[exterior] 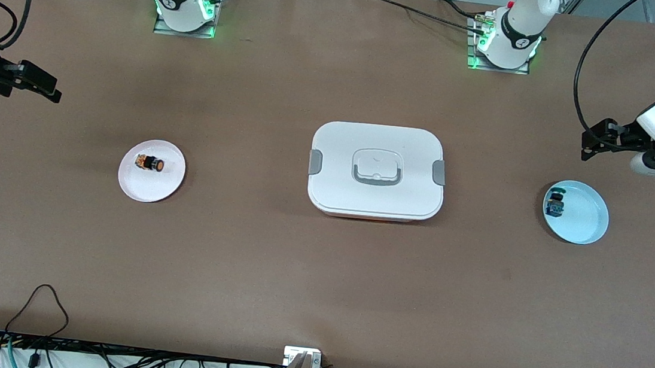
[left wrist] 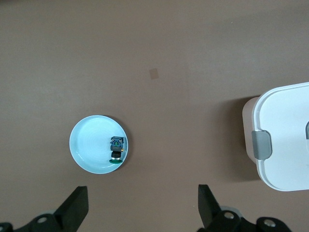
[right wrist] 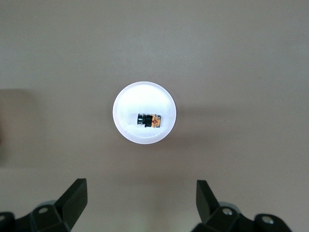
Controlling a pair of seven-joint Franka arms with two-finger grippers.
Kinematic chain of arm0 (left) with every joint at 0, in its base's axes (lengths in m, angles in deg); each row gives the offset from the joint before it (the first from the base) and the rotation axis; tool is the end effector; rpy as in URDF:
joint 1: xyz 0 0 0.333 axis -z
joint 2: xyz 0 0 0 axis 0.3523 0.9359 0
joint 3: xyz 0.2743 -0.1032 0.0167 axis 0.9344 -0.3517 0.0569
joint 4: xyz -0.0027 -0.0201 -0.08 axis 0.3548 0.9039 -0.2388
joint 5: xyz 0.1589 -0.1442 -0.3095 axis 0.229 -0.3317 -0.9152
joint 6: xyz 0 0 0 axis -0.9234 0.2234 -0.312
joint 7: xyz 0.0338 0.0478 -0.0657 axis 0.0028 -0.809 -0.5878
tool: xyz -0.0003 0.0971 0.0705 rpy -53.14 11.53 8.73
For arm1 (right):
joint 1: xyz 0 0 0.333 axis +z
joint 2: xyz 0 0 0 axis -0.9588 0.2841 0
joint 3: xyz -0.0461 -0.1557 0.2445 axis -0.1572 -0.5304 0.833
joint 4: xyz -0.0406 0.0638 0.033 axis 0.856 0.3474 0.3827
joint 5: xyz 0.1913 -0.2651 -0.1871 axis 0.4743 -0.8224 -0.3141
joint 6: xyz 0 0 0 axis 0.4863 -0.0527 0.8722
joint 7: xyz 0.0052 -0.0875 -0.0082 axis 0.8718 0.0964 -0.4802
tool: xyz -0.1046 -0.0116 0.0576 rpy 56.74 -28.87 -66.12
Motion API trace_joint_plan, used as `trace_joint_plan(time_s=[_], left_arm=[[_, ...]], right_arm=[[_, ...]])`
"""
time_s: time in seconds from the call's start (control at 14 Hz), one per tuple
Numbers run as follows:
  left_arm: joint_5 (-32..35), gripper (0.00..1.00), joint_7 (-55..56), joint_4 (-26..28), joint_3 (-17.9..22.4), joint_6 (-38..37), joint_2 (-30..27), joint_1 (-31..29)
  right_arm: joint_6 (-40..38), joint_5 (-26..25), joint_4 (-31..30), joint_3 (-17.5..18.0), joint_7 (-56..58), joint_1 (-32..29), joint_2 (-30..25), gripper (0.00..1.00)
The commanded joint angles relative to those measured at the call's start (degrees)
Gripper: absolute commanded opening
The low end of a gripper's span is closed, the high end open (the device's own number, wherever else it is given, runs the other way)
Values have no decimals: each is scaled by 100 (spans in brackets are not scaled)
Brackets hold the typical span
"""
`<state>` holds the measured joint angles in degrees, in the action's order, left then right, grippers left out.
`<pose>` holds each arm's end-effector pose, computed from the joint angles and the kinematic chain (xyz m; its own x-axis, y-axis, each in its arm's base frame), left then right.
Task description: Transfer orange switch to right arm and place
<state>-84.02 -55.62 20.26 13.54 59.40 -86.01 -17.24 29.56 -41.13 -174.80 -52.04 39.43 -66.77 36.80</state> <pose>0.5483 -0.0294 0.5583 0.9933 -0.1148 0.0111 -0.1141 -0.9920 -0.0534 0.5520 -0.0092 0.5554 0.9981 -0.0282 -0.0554 -0.0295 -0.9993 -0.0238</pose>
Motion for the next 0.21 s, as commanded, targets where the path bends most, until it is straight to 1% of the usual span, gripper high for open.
trace_joint_plan(time_s=[0.0,0.14], left_arm=[[2,100,-37,-215,12,-156,103,5],[2,100,-28,-215,12,-156,103,13]], right_arm=[[-72,-34,71,-9,40,4,-22,100],[-54,-34,71,0,31,13,-13,100]])
